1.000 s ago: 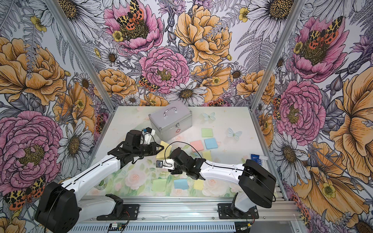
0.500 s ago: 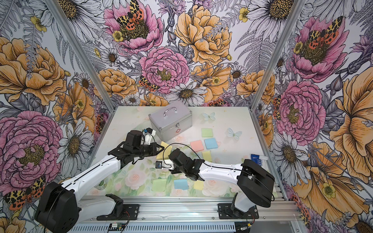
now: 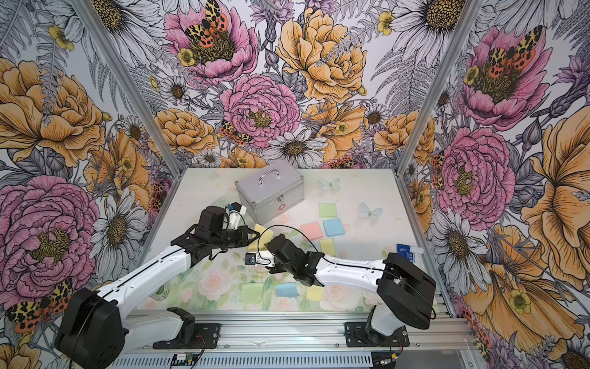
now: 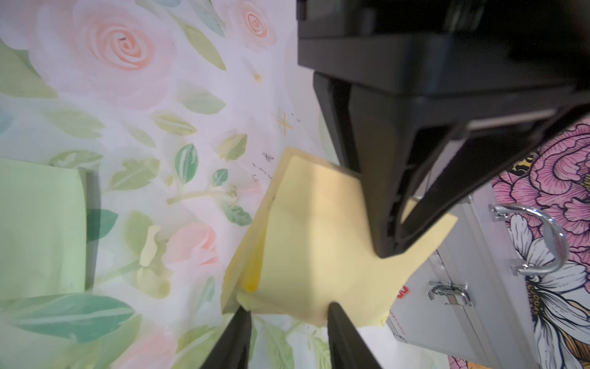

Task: Tear off pages from different memo pads
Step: Tear off the paper from the memo pad.

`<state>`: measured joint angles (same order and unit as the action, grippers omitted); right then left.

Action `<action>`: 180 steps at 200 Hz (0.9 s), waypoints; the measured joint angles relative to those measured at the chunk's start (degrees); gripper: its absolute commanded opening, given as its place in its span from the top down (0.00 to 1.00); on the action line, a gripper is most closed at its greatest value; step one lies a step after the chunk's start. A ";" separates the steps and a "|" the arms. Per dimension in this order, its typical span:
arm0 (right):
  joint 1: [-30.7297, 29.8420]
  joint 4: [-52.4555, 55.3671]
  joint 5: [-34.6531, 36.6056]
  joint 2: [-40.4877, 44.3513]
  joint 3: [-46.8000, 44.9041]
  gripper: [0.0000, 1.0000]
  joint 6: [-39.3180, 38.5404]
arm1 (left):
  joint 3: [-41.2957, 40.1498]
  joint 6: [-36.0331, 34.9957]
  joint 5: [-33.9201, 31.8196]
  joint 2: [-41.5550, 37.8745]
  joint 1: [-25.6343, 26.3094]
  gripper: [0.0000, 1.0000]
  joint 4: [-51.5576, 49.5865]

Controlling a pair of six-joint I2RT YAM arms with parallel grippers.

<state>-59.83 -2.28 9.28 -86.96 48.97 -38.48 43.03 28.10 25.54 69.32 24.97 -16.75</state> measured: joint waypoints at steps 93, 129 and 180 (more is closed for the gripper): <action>-0.37 -3.74 1.86 1.03 -0.02 0.59 0.90 | 0.04 0.02 0.00 0.00 0.04 1.00 0.00; -0.37 -4.94 2.56 1.55 -0.09 0.59 1.99 | 0.04 0.02 0.00 0.00 0.04 1.00 0.00; -0.37 -7.93 2.69 3.91 -0.50 0.58 2.86 | 0.04 0.02 0.00 0.00 0.04 1.00 0.00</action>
<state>-60.20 -10.22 11.97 -83.05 48.47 -35.62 43.07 28.12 25.54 69.32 25.02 -16.75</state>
